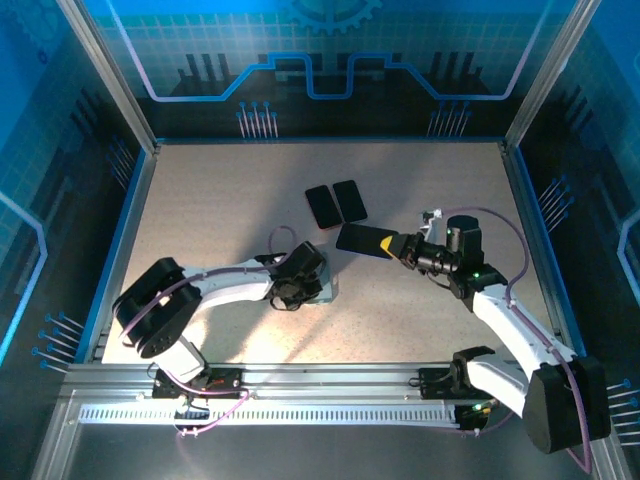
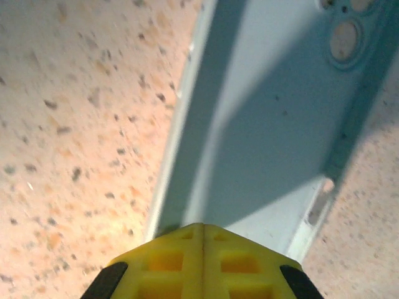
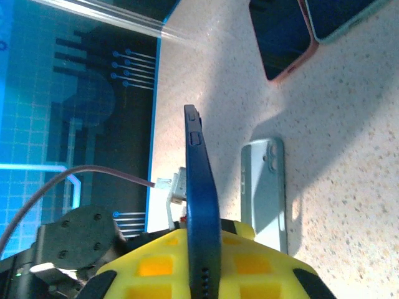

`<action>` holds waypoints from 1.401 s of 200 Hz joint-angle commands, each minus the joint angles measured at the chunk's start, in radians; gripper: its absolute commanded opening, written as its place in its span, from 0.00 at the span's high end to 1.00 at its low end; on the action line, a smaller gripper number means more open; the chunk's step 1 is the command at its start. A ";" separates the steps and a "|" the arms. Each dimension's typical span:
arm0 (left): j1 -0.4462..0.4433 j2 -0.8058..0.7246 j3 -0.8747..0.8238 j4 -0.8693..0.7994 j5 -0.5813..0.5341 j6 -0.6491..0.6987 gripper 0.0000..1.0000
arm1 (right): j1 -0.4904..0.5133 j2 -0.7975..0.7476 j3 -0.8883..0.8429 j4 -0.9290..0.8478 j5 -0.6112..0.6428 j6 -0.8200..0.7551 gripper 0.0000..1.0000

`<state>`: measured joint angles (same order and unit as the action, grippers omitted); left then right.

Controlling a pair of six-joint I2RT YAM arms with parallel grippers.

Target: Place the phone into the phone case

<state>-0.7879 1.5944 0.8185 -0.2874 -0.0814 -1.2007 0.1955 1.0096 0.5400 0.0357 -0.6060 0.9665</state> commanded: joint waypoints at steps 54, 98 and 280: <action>0.004 -0.263 -0.131 -0.107 -0.116 0.023 1.00 | 0.053 -0.097 -0.094 -0.091 0.045 -0.065 1.00; 0.003 -0.189 -0.161 -0.051 -0.140 0.046 1.00 | 0.055 -0.099 -0.094 -0.062 0.025 -0.048 1.00; -0.127 0.125 0.133 0.043 -0.004 0.048 1.00 | -0.077 -0.309 -0.077 -0.332 -0.023 -0.108 1.00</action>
<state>-0.8730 1.6840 0.8955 -0.3256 -0.1619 -1.1278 0.1574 0.7277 0.4412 -0.2512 -0.5739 0.8902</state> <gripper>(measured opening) 0.051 0.109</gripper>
